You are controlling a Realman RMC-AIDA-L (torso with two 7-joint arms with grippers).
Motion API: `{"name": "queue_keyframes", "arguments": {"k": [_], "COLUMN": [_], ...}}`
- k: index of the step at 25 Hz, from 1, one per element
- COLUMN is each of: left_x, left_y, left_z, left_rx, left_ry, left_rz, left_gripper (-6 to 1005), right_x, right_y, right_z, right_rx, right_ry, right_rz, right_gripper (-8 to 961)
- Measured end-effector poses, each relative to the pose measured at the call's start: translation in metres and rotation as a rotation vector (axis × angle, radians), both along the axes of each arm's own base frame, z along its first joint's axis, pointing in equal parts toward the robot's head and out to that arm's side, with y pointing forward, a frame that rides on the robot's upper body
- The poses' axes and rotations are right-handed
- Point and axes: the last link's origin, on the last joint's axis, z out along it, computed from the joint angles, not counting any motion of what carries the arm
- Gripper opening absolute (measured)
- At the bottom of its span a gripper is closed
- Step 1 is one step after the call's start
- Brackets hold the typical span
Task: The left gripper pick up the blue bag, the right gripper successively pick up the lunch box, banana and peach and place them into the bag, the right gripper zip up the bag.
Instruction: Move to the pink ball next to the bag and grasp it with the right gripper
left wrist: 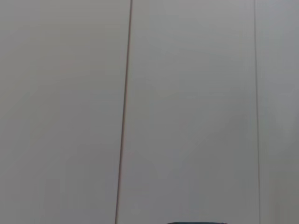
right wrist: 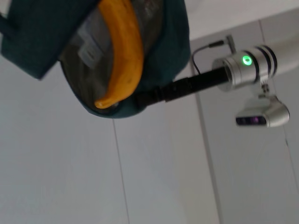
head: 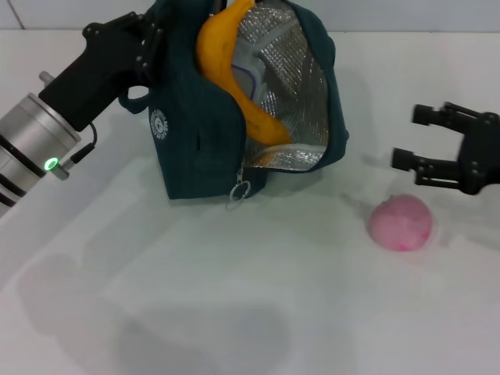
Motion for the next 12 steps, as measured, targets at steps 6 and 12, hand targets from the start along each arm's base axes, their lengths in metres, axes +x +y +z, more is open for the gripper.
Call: {"name": "queue_keyframes", "arguments": {"k": [6, 12], "left_x": [-0.007, -0.003], "left_y": [-0.002, 0.002], "left_z": [-0.001, -0.004], "left_rx": [-0.009, -0.013], "left_ry": [0.009, 0.025], "left_rz": [0.028, 0.026], "left_gripper": [37, 37], "right_x": [0.016, 0.028], "right_y": [-0.009, -0.010], "right_z": [-0.002, -0.019], "right_rx": [-0.040, -0.073], "right_ry": [-0.125, -0.233], "right_rz": [-0.013, -0.051], "right_gripper": [832, 800]}}
